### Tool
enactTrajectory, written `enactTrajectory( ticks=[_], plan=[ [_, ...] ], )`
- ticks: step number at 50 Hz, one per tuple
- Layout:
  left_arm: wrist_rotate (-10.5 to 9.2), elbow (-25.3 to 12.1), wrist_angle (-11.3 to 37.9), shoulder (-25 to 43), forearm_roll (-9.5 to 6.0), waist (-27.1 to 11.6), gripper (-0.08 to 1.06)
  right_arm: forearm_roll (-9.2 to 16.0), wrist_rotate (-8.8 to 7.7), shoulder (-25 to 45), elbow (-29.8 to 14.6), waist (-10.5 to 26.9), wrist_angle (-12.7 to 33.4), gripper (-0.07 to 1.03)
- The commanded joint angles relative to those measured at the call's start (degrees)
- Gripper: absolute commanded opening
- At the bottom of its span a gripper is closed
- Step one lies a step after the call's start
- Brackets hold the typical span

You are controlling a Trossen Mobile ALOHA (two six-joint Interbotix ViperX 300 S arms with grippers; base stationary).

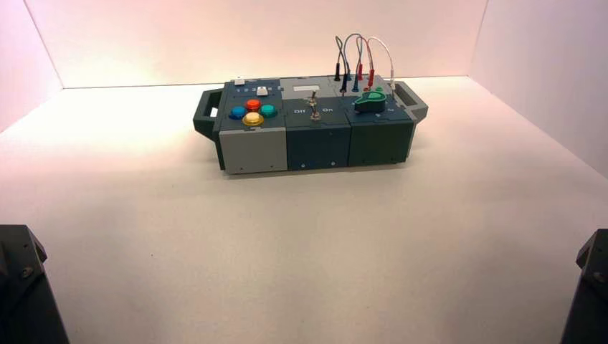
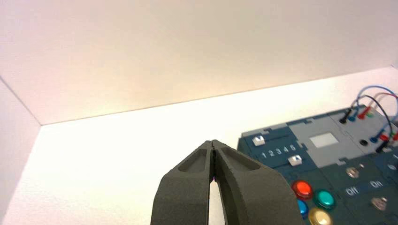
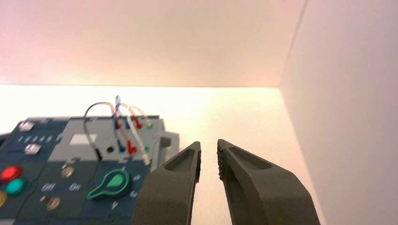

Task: Move the bottom slider to position 5.

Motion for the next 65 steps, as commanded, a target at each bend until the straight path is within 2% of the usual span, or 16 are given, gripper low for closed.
enactTrajectory(
  ticks=[1, 15, 23, 28, 36, 44, 48, 54, 59, 62, 65],
  plan=[
    [0.62, -2.81, 2.02, 0.70, 0.18, 0.44, -0.03, 0.35, 0.18, 0.35, -3.43, 1.41, 3.25, 0.16],
    [0.79, -5.27, 6.33, 4.22, 0.26, 0.44, -0.03, 2.11, 0.18, 0.88, -5.10, 1.85, 8.79, 0.15],
    [3.96, -6.86, 10.72, 6.59, 0.35, 0.35, -0.03, 2.72, -0.09, 1.76, -6.68, 2.64, 12.92, 0.13],
    [4.75, -7.82, 13.71, 6.24, 0.35, 0.26, -0.03, 2.72, -0.35, 2.64, -7.29, 4.39, 14.85, 0.13],
    [5.01, -9.58, 17.49, 6.24, 0.35, 0.18, -0.03, 2.72, -0.53, 4.66, -9.49, 8.35, 19.86, 0.13],
    [5.01, -11.51, 22.32, 6.68, 0.35, 0.00, -0.03, 3.08, -0.62, 5.10, -10.81, 9.58, 22.24, 0.13],
    [4.92, -12.30, 24.61, 6.77, 0.00, 0.00, -0.03, 4.22, -0.79, 4.75, -11.07, 9.58, 23.73, 0.12],
    [3.69, -12.30, 26.02, 6.59, -1.32, -0.70, -0.03, 5.89, -2.37, 4.39, -11.43, 9.67, 25.40, 0.07],
    [2.64, -12.30, 26.02, 6.68, -1.49, -1.49, -0.03, 7.03, -3.43, 4.57, -11.87, 9.67, 26.72, 0.07],
    [2.64, -12.48, 26.02, 6.77, -1.49, -1.93, -0.03, 8.09, -4.04, 4.75, -12.22, 9.67, 27.86, 0.07],
    [2.64, -12.66, 26.02, 7.21, -1.49, -2.11, -0.03, 9.76, -5.54, 5.27, -12.74, 9.76, 29.09, 0.05]
  ],
)
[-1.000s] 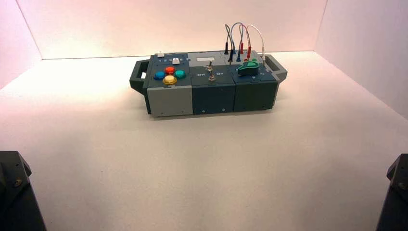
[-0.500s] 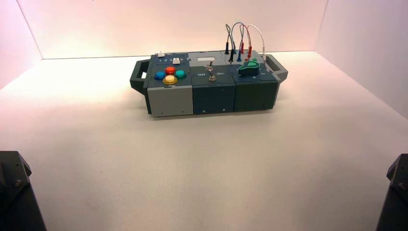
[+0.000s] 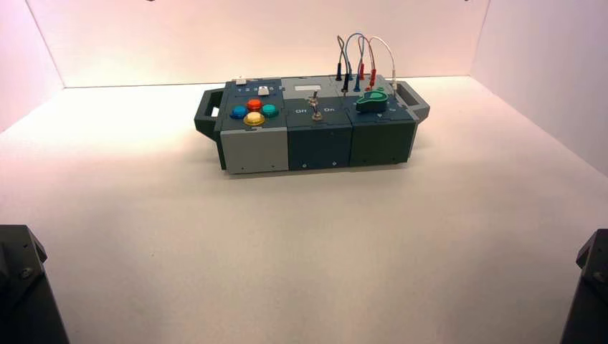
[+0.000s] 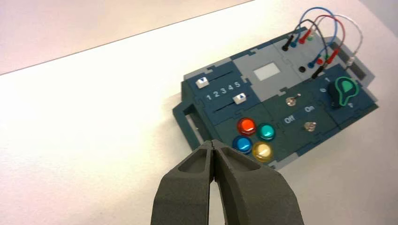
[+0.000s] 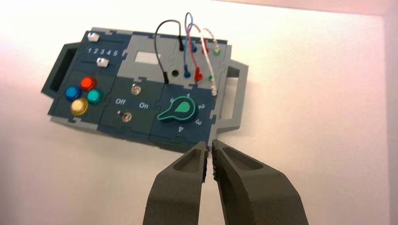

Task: Move the bottom slider to position 5.

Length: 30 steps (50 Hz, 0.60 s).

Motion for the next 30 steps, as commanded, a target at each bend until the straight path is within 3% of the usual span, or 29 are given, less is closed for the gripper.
enactTrajectory(
  ticks=[1, 6, 7, 8, 13, 30],
  plan=[
    [0.00, -2.11, -0.26, 0.35, -0.26, -0.79, -0.03, 2.90, -2.55, 0.44, -2.55, 0.35, 1.76, 0.02],
    [0.09, -2.72, -0.26, 1.49, -0.26, -0.88, -0.03, 5.54, -5.10, 0.97, -3.16, 0.35, 2.81, -0.02],
    [0.18, -3.25, -0.26, 2.99, -0.26, -1.41, -0.03, 8.53, -7.73, 1.05, -3.52, 0.35, 3.69, -0.02],
    [0.18, -3.43, -0.26, 3.43, -0.26, -1.58, -0.03, 9.76, -8.79, 1.05, -3.60, 0.35, 3.87, -0.02],
    [0.18, -4.48, 0.18, 5.98, -0.18, -2.81, -0.03, 11.34, -11.07, 1.41, -3.60, 0.35, 5.01, -0.02],
    [-0.18, -9.58, 2.29, 14.15, -0.26, -4.13, -0.03, 11.34, -13.36, 4.04, -3.78, 0.35, 7.56, -0.02]
  ],
)
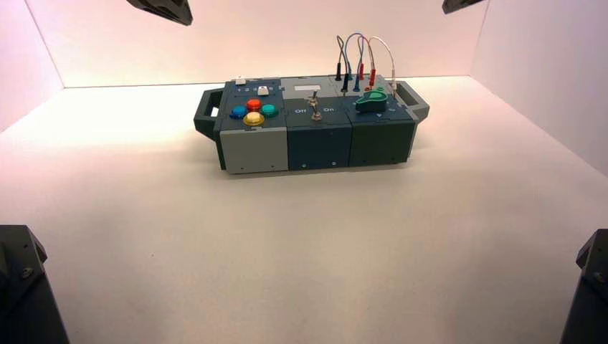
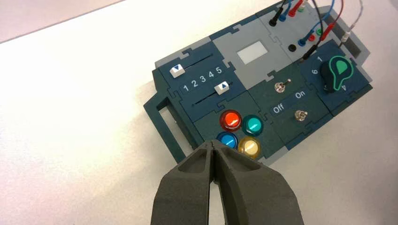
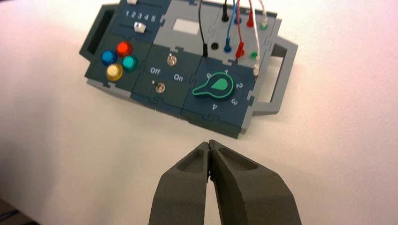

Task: Move the bottom slider to position 5.

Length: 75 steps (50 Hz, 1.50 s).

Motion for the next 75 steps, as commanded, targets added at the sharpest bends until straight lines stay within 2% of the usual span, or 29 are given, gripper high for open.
enactTrajectory(
  ticks=[1, 2, 6, 7, 10, 11, 15, 23, 32, 43, 51, 62, 75],
  plan=[
    [-0.35, -3.16, 0.09, 1.93, -0.18, -0.26, -0.03, 0.35, -0.62, 0.44, -1.76, 0.18, 0.09, -0.02],
    [-0.53, -3.25, 0.09, 2.29, -0.18, -0.26, -0.03, 0.35, -0.70, 0.53, -1.76, 0.18, 0.09, -0.02],
    [-3.87, -4.48, -0.18, 4.75, -0.18, -0.26, -0.03, 0.35, -0.62, 0.79, -1.85, 0.18, 0.09, -0.02],
    [-5.71, -4.92, -0.18, 5.71, -0.18, -0.26, -0.03, 0.35, -0.62, 0.88, -1.85, 0.18, 0.00, -0.02],
    [-7.73, -5.54, -0.18, 7.21, 0.00, -0.26, -0.03, 0.35, -0.70, 0.88, -1.93, 0.18, 0.00, -0.02],
    [-9.05, -6.06, -0.18, 8.35, 0.09, -0.26, -0.03, 0.35, -0.62, 0.97, -1.93, 0.18, -0.09, -0.02],
    [-10.81, -7.21, -0.18, 10.90, 0.26, -0.26, -0.03, 0.35, -0.62, 1.14, -1.93, 0.18, -0.26, -0.02],
    [-12.74, -9.14, -0.18, 14.94, 0.26, -0.35, -0.03, 0.00, -0.70, 1.23, -1.93, 0.18, -0.53, -0.02],
    [-13.62, -10.90, -1.05, 18.11, 1.14, -1.41, -0.03, -0.26, -0.70, 1.58, -1.85, 0.18, -0.97, -0.02],
    [-17.40, -12.74, -4.75, 20.57, 1.93, -3.25, -0.03, -0.35, -0.70, 2.64, -1.85, 0.18, -0.97, -0.02],
    [-18.63, -13.89, -6.15, 22.76, 2.29, -4.22, -0.03, -0.44, -0.70, 2.64, -1.85, 0.18, -1.14, -0.02],
    [-19.78, -15.29, -6.86, 25.22, 2.46, -4.57, -0.03, -1.05, -0.70, 2.64, -1.85, 0.18, -1.49, -0.02],
    [-19.86, -16.88, -6.42, 27.07, 2.37, -6.15, -0.03, -1.05, -0.70, 2.64, -1.76, 0.18, -1.49, -0.02]
  ],
)
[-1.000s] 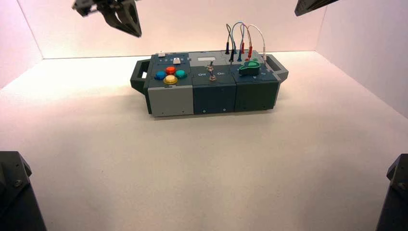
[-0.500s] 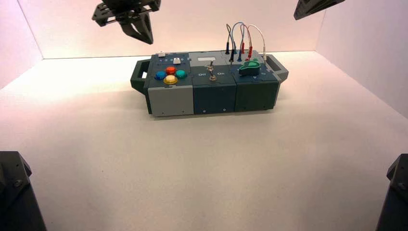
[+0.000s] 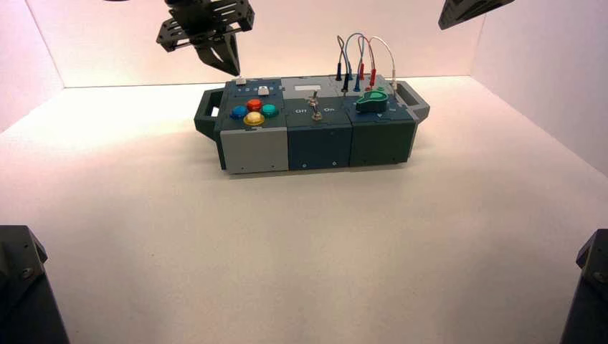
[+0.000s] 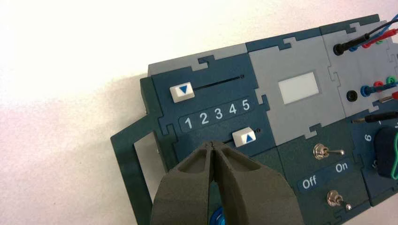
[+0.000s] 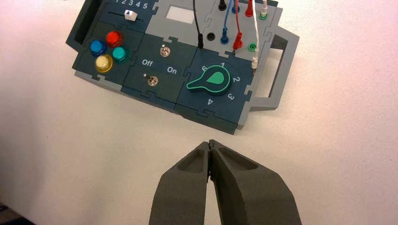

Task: Move the bottom slider to position 5.

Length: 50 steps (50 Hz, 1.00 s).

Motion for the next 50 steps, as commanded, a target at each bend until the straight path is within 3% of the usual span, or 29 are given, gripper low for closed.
enactTrajectory(
  ticks=[1, 50],
  plan=[
    [-0.09, -2.20, 0.18, -0.26, 0.09, -1.67, -0.03, 0.09, -0.44, -0.26, -1.67, 0.18, -0.44, -0.02],
    [-0.26, -4.75, 1.23, 4.48, 0.09, -3.08, -0.03, -0.18, -0.44, -0.26, -1.58, 0.18, -0.70, -0.02]
  ],
)
